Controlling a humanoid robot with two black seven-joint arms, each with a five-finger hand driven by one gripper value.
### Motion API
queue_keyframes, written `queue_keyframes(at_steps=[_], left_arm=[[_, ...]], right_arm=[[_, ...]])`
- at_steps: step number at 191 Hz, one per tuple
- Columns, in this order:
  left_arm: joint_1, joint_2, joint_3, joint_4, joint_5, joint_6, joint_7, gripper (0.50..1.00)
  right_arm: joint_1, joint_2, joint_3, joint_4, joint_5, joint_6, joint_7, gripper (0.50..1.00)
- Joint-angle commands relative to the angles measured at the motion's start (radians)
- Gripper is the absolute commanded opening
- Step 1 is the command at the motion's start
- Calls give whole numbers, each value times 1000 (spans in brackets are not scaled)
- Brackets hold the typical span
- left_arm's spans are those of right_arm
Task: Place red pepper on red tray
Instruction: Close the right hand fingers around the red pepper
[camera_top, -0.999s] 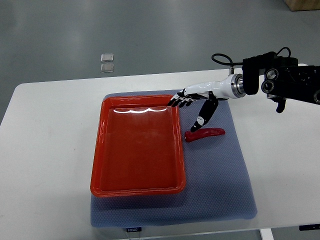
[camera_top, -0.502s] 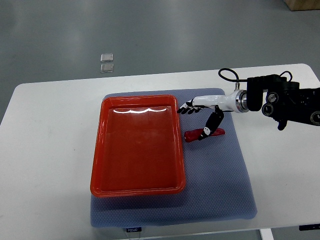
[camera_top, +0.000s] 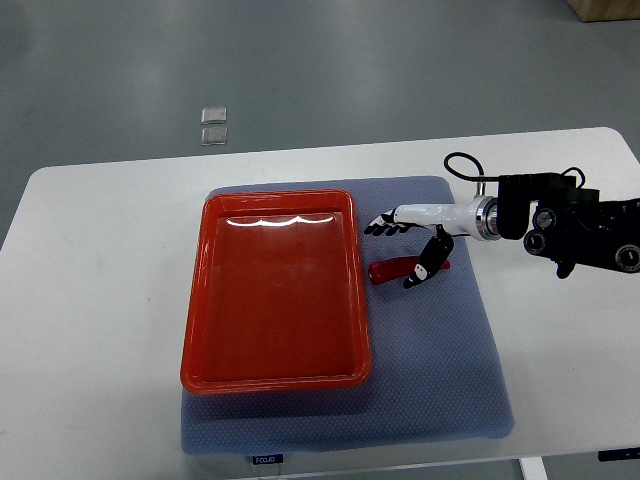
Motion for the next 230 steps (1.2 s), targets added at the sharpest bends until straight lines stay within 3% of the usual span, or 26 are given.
queue_keyframes(at_steps=[1, 49, 129, 202, 230], left_arm=[[0, 0, 0, 0, 1, 0, 0, 1000], [0, 0, -1, 0, 1, 0, 0, 1000], [0, 0, -1, 0, -1, 0, 0, 1000], [0, 0, -1, 0, 1, 0, 0, 1000], [0, 0, -1, 0, 1, 0, 0, 1000]], right_arm=[[-2, 1, -16, -1, -6, -3, 2, 905], [-6, -2, -16, -12, -12, -6, 3, 901], [-20, 7, -16, -34, -40, -12, 3, 813], [-38, 27, -16, -43, -61, -14, 3, 795], [-46, 30, -16, -46, -63, -20, 3, 756]])
